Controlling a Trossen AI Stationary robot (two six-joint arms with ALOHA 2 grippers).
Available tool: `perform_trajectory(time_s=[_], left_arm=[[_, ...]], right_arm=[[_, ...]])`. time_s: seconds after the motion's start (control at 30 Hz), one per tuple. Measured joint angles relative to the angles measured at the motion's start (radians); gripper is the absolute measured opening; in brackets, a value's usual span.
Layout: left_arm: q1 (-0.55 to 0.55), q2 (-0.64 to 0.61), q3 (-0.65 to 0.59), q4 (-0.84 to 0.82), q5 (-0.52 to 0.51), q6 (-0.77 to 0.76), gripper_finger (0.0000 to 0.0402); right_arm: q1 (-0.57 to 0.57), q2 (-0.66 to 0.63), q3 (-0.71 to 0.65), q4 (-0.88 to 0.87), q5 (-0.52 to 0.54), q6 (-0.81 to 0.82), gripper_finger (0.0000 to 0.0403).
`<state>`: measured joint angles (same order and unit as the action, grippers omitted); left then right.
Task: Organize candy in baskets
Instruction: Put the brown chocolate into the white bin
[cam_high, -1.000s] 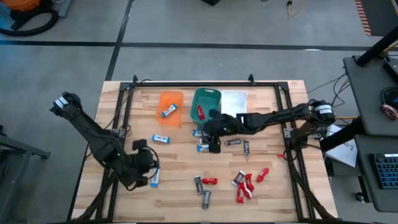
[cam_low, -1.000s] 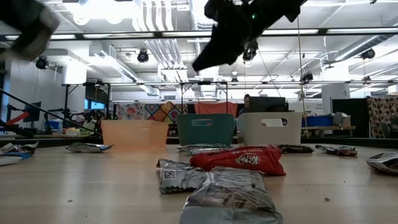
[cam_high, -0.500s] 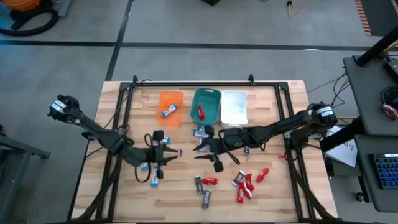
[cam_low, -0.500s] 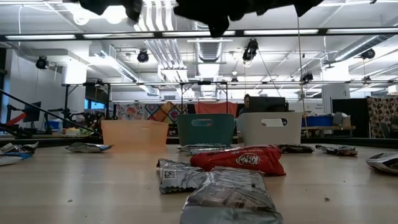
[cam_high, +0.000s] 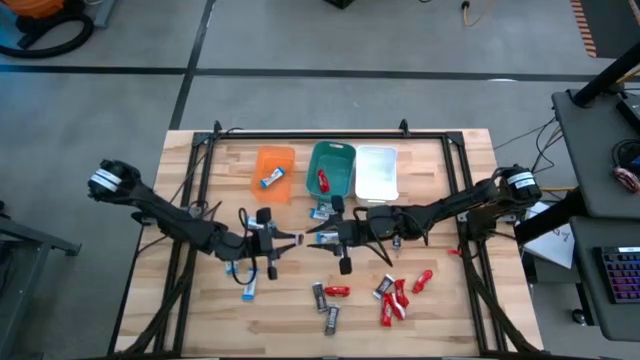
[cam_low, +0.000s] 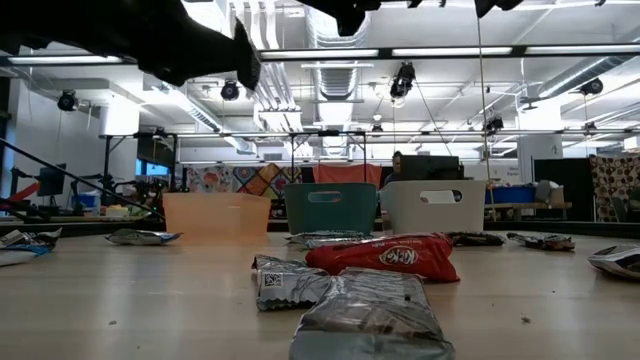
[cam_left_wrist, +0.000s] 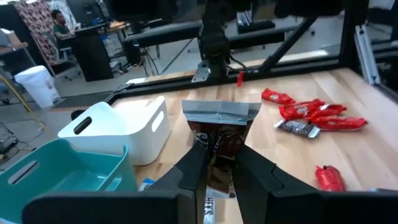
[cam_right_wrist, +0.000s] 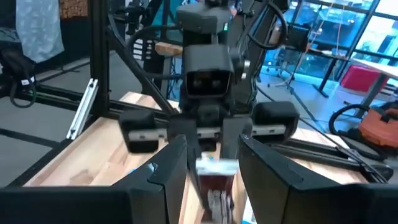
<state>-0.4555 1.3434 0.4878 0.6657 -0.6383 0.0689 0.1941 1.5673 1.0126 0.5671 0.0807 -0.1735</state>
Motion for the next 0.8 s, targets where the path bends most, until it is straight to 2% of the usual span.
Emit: perform_trajectory(time_s=[0.2,0.43,0.67,0.8], left_arm=[[0.025,0.071,0.059,0.001,0.0,0.033,0.0047],[0.046,0.124,0.106,0.0,-0.001,0.034,0.0047],[0.057,0.143,0.152,-0.001,-0.008,0.031,0.0047],[0.061,0.135,0.154,-0.002,-0.008,0.031,0.0047]], right_arm=[[-0.008,0.0,0.0,-0.031,0.002,0.051,0.0137],[-0.007,0.0,0.0,-0.059,0.01,0.034,0.0137],[-0.007,0.0,0.0,-0.113,0.077,0.018,0.0137],[-0.007,0.0,0.001,-0.129,0.081,0.015,0.0137]])
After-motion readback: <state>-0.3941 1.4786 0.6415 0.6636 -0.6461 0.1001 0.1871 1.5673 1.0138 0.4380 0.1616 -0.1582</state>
